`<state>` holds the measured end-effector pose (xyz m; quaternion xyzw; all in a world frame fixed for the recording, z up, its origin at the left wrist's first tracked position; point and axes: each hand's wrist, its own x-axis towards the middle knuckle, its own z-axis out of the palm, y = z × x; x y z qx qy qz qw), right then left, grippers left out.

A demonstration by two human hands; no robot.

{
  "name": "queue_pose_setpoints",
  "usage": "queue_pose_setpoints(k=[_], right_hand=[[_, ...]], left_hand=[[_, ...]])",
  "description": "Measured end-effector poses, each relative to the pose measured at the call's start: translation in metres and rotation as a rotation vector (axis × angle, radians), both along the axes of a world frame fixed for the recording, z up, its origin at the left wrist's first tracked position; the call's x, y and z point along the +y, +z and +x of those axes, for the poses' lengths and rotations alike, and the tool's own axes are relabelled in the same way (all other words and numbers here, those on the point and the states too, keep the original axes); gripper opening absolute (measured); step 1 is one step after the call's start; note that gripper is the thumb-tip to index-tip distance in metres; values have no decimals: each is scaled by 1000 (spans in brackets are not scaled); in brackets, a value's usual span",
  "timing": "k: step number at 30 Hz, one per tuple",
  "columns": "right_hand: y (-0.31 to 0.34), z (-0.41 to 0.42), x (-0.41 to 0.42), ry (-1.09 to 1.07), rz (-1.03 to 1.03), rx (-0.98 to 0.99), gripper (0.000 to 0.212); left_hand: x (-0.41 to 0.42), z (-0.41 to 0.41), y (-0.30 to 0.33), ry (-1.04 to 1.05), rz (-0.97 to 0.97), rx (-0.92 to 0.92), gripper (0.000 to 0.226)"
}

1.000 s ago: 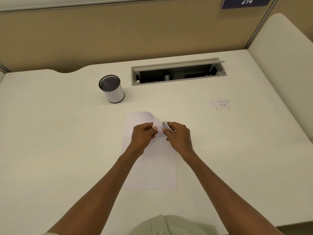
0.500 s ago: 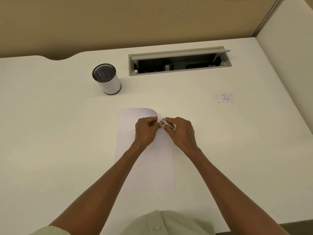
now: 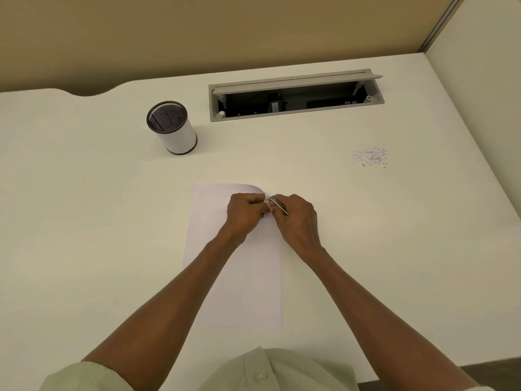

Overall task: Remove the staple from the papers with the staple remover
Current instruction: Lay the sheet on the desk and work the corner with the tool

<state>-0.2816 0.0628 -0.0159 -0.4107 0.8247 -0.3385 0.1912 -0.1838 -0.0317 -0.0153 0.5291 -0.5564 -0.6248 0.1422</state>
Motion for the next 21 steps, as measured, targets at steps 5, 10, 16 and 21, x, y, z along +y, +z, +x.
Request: queue_pose_setpoints(k=[5,10,16,21], right_hand=[[-6,-3,-7,-201,66,-305,44],[-4,2,-6,-266,87,-386,37],[-3,-11,-4,-213,125,-452,34],[-1,-18,-1,7,186,-82,40]], left_hand=[[-5,-1,5,-52,112,-43,11],[-6,-8,11,-44,134,-83,12],[-5,-6,9,-106,127,-89,13],[-4,-2,4,-129,86,-107,5]])
